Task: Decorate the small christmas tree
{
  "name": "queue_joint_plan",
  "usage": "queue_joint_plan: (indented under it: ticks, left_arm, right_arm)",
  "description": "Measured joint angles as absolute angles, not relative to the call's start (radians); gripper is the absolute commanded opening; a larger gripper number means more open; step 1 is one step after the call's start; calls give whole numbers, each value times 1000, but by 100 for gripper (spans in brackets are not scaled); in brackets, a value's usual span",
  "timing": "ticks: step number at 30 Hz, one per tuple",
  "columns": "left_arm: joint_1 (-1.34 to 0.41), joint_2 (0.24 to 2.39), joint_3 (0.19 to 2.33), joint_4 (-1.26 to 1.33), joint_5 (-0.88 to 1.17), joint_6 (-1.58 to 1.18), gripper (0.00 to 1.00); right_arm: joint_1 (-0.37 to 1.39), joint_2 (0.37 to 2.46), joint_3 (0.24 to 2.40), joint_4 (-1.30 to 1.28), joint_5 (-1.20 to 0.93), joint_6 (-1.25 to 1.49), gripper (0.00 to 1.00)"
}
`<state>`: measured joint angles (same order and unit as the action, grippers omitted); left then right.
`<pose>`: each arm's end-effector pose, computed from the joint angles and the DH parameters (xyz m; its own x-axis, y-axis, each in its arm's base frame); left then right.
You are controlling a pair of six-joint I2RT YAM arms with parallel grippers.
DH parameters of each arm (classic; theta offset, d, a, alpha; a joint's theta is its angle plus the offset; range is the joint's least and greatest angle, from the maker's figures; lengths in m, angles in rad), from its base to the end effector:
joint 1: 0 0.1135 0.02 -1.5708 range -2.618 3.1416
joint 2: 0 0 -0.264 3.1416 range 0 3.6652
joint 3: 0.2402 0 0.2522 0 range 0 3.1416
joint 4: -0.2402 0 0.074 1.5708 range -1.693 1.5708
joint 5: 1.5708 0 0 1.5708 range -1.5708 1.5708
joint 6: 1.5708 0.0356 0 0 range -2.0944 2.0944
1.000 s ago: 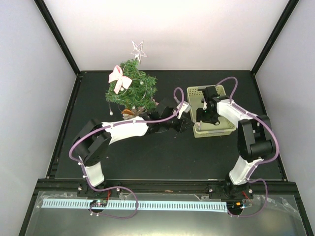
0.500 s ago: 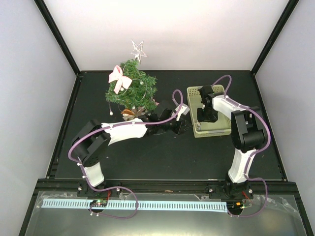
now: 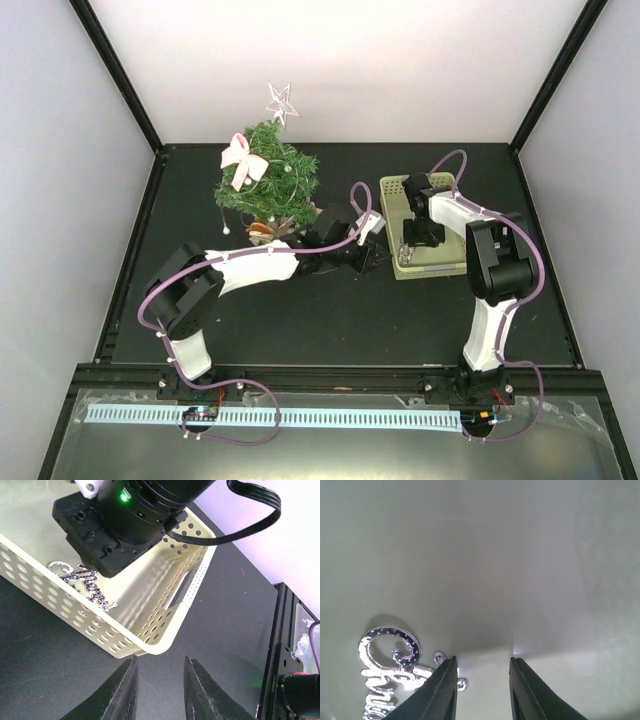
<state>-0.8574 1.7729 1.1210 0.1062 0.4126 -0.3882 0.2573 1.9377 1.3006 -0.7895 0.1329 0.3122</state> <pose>0.2479 -0.3082 0.2159 -0.6615 0.2344 -0.7124 0.7202 0.4635 -0.5162 0.3523 0.0878 0.1543 -0.9826 0.0563 -0.1770 0.0715 0.9942 -0.0807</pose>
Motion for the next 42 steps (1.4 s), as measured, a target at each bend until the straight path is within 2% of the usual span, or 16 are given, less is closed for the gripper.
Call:
queue_joint_plan:
  ticks: [9,13,16,19,24,28,42]
  left_arm:
    - [-857,1773,1108,113,412,-388,27]
    - [-857,1773,1108,114,412,-388,27]
    - [-857,1769,1106,113,412,-388,27]
    - [-857,1762,1103,115,411,-388,27]
    - [-857,1760,1101,127,411,-388,28]
    - [-857,1760,1095,129,411,-388,27]
    - [-857,1760,1089,131,411,-388,28]
  right_arm:
    - [233,2008,1420,-809,283,295,25]
    - [215,2008,1470,-807,284,286,37]
    - [210,1965,1458,-792,209,293,44]
    - [216,1887,1397,-780,117,317,47]
    - [250,1809,1282,-780,18,345,39]
    - [280,1835,1248,-789,-4,360,39]
    - [246,2023,1409,-797,146,352,32]
